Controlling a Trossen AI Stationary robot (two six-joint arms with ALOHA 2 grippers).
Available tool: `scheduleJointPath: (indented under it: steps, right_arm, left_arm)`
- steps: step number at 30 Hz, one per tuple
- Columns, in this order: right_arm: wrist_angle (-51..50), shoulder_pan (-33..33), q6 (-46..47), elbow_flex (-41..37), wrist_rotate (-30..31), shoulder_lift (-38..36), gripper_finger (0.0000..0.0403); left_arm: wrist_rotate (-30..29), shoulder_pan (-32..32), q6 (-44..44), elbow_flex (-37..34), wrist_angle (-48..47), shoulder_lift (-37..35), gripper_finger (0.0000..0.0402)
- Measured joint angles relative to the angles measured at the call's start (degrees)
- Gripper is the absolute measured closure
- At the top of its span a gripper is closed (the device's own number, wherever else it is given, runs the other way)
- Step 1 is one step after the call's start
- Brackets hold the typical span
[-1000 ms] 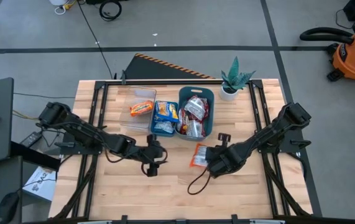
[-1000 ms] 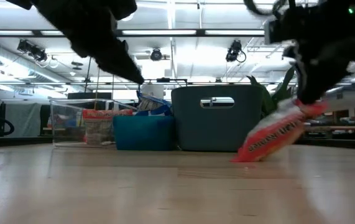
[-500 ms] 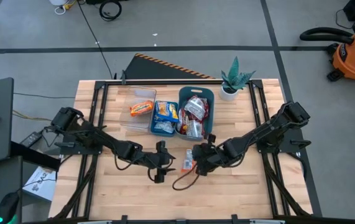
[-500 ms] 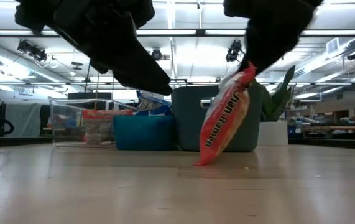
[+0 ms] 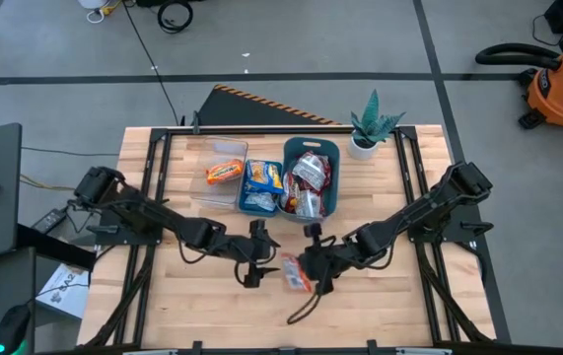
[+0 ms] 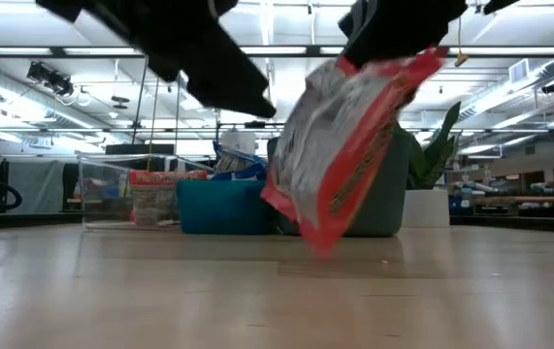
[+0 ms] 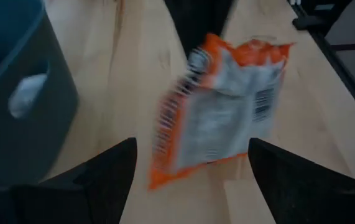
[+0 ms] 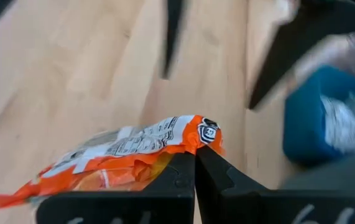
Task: Sort Maruchan noodles
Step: Put the orange noodle pack into the transparent bin
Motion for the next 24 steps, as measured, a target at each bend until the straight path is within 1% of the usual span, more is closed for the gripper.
scheduleJointPath:
  steps: [2, 3, 7, 14, 18, 21, 24]
  right_arm:
    - [1.54, 0.1, -3.02, 0.0, -1.09, 0.0, 0.0401]
    - [2.27, 0.05, -4.21, 0.0, -1.36, 0.0, 0.0401]
    - [6.33, -0.01, -8.86, 0.0, -1.39, 0.0, 0.0401]
    - [12.62, 0.03, -16.84, 0.0, -0.72, 0.0, 0.0401]
    - [15.1, 0.05, -19.64, 0.0, 2.86, 0.0, 0.04]
    - [16.08, 0.43, -21.18, 0.0, 6.59, 0.0, 0.04]
    - [17.62, 0.55, -22.7, 0.0, 8.44, 0.0, 0.04]
  left_arm:
    - [1.32, 0.62, 1.52, 1.34, -1.23, -0.47, 0.0086]
    - [2.9, 1.11, 1.98, 1.74, -1.26, -0.59, 0.0086]
    - [11.48, 3.8, 2.75, 2.82, -1.03, -0.55, 0.0086]
    - [23.9, 7.56, 2.72, 2.85, -1.72, -0.41, 0.0086]
    - [28.81, 7.84, 3.07, 2.85, -3.76, -0.36, 0.0087]
    - [31.97, 7.75, 3.11, 2.82, -3.97, -0.36, 0.0096]
    - [33.17, 7.5, 3.11, 2.83, -3.93, -0.36, 0.0112]
